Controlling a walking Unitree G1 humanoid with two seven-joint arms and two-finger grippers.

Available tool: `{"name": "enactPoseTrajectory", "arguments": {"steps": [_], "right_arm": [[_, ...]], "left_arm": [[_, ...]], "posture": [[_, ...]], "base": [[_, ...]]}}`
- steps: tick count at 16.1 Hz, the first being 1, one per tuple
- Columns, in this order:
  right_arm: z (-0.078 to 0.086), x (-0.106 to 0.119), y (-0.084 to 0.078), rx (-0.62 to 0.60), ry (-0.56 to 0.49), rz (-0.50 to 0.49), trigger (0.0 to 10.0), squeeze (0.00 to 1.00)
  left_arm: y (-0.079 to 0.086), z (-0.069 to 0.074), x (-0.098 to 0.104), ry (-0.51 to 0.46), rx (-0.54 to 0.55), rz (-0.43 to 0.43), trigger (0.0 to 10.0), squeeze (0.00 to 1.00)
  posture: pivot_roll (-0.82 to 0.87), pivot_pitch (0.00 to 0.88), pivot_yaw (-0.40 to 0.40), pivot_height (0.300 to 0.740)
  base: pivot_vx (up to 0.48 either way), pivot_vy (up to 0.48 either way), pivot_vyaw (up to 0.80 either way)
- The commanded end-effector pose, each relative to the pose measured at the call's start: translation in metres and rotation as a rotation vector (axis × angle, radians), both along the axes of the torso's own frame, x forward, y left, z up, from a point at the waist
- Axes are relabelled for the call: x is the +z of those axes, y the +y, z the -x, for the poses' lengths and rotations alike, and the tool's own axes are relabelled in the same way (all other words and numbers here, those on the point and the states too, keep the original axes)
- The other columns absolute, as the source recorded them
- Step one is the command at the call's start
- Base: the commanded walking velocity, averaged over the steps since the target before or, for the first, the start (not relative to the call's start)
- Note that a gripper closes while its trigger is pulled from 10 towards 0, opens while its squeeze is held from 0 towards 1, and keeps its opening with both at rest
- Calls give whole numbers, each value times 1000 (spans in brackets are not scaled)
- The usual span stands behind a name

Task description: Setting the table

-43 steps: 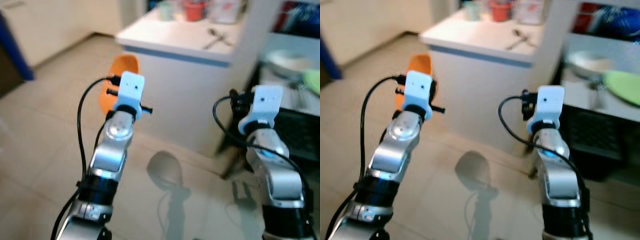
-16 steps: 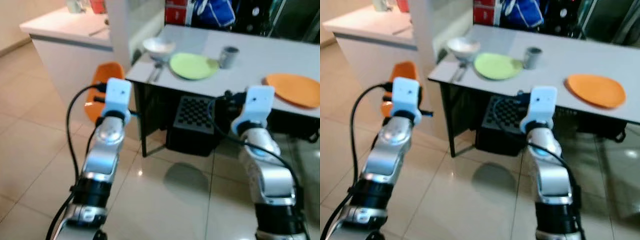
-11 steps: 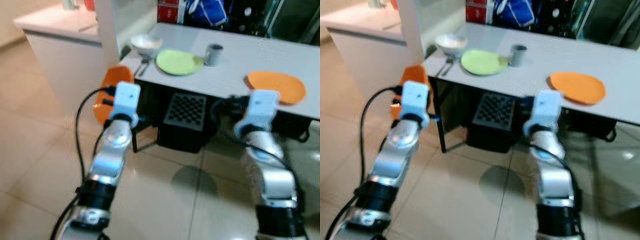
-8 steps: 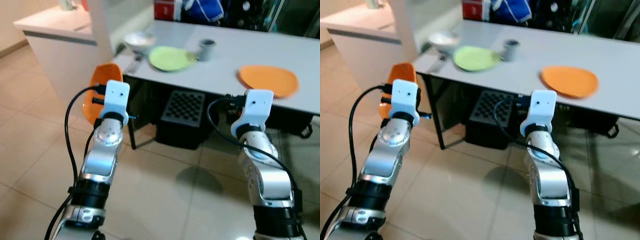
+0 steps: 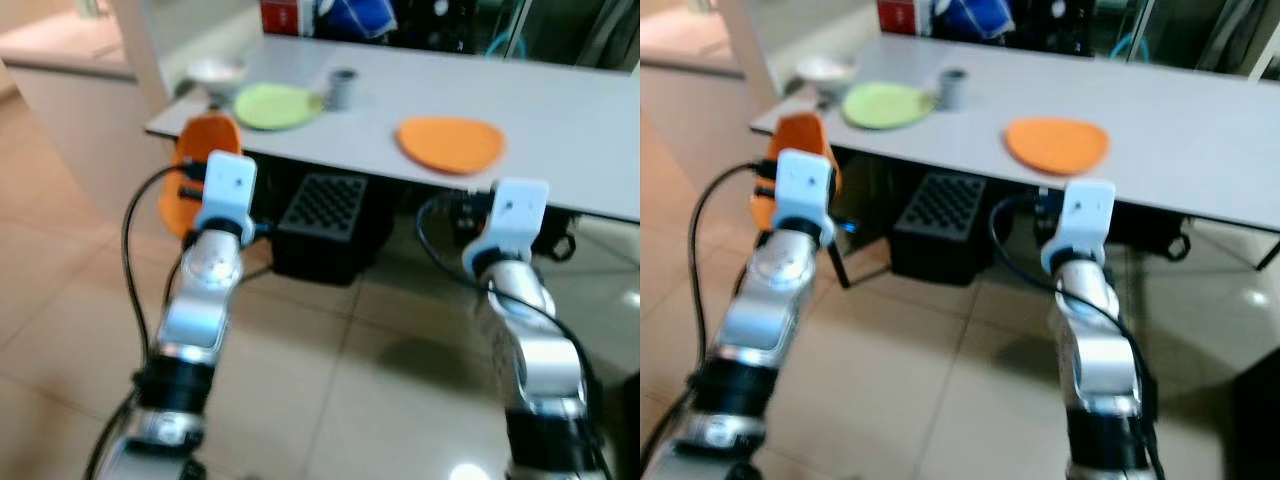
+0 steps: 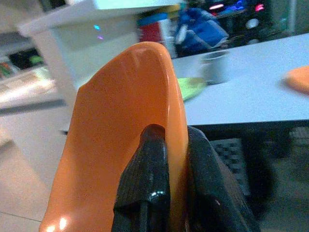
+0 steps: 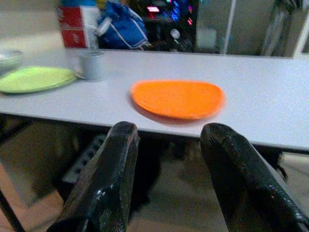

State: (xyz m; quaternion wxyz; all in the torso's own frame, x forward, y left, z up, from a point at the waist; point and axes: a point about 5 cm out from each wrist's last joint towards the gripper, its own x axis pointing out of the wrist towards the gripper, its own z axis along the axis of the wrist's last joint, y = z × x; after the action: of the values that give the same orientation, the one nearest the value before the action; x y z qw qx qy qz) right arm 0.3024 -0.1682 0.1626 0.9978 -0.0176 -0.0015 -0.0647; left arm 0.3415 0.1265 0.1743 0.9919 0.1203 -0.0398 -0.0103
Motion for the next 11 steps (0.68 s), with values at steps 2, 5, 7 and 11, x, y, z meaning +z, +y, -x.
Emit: {"name": "enactPoseTrajectory", "arguments": {"steps": [2,5,7,11], "right_arm": [[0,4,-2,-4,-18,-11,10000,0],[-2,8,3,-5,-36,-19,10000,0],[-3,7,3,-1,-34,-21,10000,0],[-5,8,6,9,-39,-22,10000,0]], "left_arm": [[-10,2,15,-45,-45,14,10000,0],[-7,-3,24,-59,-72,11,10000,0],[-6,-3,27,-72,-65,14,10000,0],[-4,-2,29,-78,-84,11,10000,0]], "posture": [[-49,0,39,740],[-52,0,51,740],[-41,0,46,740],[-44,0,52,740]], "base": [[0,0,0],[0,0,0],[0,0,0],[322,0,0]]}}
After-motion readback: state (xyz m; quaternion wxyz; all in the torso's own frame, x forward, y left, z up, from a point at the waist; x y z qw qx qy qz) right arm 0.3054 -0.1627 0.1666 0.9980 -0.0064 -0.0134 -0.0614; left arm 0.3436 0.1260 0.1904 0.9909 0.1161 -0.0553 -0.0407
